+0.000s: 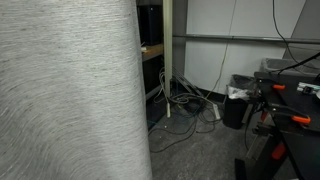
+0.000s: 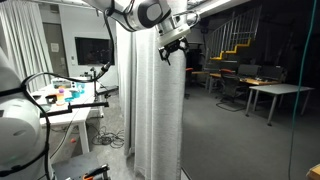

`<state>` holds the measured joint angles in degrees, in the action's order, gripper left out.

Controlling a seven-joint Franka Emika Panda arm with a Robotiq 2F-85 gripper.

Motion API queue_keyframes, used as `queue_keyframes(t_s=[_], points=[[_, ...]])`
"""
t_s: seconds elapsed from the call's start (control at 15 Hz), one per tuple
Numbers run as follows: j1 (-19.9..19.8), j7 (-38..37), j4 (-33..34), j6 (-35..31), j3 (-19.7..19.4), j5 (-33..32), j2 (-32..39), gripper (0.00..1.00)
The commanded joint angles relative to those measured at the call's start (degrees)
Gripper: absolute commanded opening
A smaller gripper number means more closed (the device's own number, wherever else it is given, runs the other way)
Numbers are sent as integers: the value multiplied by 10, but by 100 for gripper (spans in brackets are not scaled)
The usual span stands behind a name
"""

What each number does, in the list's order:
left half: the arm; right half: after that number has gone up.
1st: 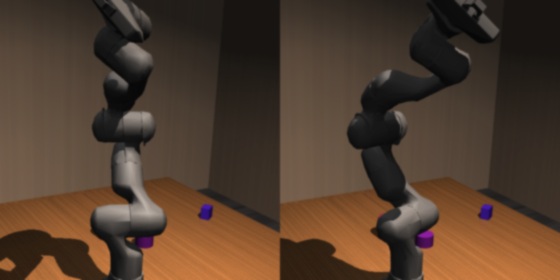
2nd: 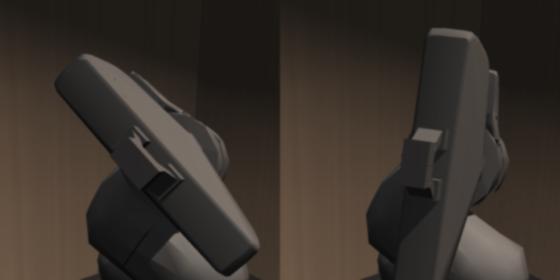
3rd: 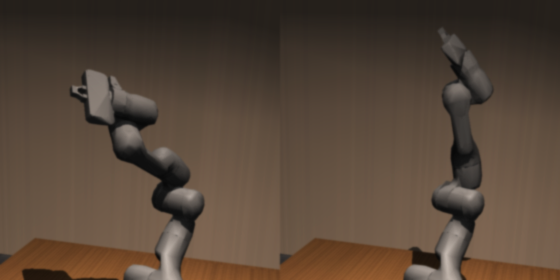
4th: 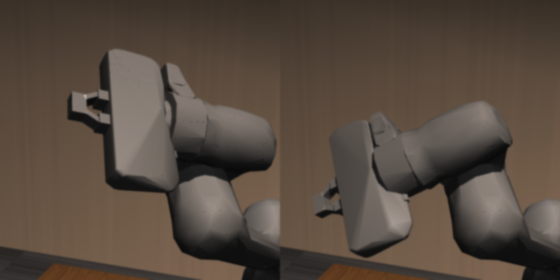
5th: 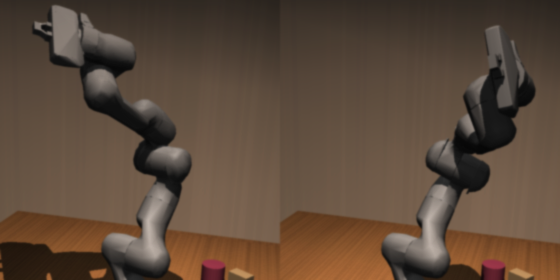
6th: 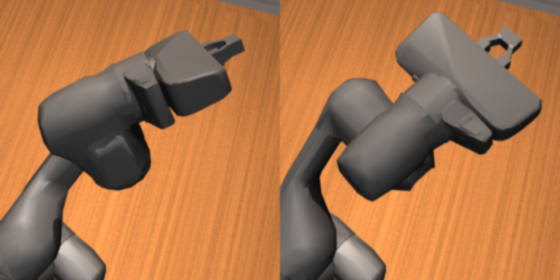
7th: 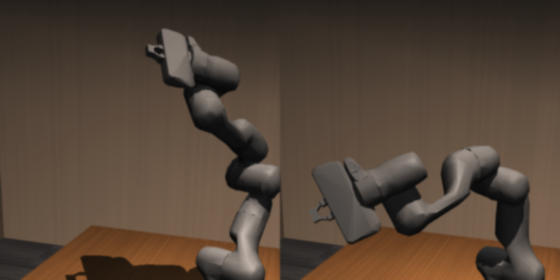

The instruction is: Draw the curtain closed

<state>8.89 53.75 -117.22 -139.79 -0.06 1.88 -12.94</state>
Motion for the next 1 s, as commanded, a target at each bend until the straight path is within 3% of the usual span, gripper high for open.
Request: queue_keyframes(t_s=[0.0, 0.33, 0.93], points=[[-22, -54, -38, -31, -10, 9, -24, 100], [-20, -42, -56, -48, -23, 9, -28, 100], [21, -29, -38, -47, 19, 4, -14, 100]])
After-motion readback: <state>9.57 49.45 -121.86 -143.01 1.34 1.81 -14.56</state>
